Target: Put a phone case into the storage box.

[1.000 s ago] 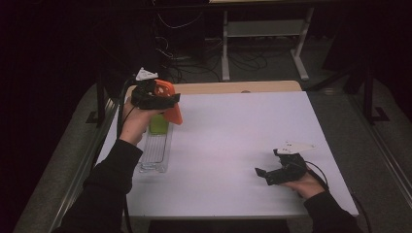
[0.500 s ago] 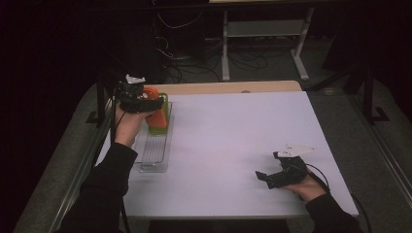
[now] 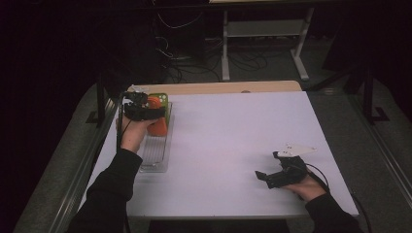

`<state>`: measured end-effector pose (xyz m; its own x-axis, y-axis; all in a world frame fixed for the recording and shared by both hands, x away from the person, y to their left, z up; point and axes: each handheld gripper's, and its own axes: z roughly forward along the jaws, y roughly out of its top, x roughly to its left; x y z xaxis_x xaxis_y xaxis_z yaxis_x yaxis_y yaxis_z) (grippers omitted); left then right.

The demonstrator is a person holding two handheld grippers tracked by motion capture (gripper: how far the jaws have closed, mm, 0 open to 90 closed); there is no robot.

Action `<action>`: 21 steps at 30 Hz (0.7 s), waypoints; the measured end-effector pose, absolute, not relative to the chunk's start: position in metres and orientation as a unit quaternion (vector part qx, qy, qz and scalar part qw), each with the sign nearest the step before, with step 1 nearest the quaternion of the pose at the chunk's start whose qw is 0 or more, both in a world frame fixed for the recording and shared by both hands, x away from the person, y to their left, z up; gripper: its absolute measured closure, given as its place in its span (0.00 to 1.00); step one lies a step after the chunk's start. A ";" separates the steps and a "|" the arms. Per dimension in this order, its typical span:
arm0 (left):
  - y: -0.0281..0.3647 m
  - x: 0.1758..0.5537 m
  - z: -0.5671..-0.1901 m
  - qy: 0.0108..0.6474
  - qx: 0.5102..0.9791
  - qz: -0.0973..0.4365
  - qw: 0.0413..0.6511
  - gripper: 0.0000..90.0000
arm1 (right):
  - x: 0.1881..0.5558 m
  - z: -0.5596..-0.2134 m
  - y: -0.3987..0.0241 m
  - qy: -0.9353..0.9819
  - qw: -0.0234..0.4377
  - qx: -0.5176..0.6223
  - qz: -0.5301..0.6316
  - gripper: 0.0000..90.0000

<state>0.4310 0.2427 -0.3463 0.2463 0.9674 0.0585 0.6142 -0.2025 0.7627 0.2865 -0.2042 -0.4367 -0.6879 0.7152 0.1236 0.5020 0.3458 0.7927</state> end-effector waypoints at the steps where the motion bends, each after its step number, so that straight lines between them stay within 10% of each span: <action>1: 0.243 0.431 -0.348 0.549 0.723 0.278 0.313 0.15 | 0.287 -0.437 -0.204 0.811 0.123 0.375 0.432 0.00; 21: 0.242 0.452 -0.368 0.564 0.721 0.286 0.284 0.14 | 0.287 -0.437 -0.204 0.812 0.125 0.372 0.433 0.00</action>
